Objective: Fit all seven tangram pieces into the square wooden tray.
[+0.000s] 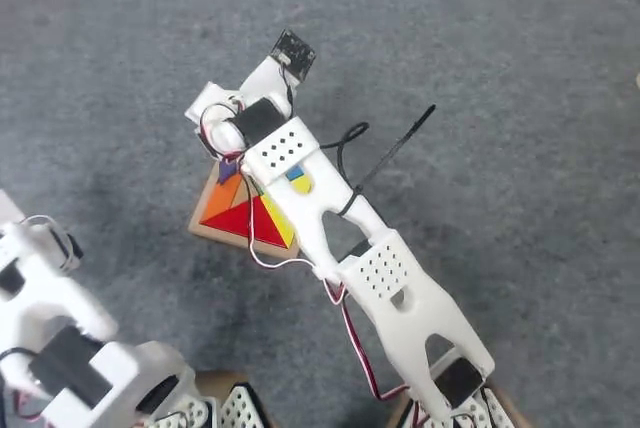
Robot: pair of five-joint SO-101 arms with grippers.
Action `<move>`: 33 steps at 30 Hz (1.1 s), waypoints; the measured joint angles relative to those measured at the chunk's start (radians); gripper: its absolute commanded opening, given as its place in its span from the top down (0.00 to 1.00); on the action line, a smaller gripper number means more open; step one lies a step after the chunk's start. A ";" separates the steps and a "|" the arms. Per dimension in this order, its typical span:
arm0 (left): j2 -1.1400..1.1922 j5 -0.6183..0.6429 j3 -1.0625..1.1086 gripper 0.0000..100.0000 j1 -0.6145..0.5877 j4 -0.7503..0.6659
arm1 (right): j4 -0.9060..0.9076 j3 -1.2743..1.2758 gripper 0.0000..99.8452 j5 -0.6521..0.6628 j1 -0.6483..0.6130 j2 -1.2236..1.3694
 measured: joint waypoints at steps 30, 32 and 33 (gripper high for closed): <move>0.000 0.000 0.000 0.82 0.000 0.000 | -0.140 0.000 0.78 0.132 0.005 0.152; 0.000 0.000 0.000 0.82 0.000 0.000 | -0.132 -0.002 0.78 0.133 0.009 0.160; 0.000 0.000 0.000 0.82 0.000 0.000 | -0.129 -0.002 0.78 0.133 0.011 0.160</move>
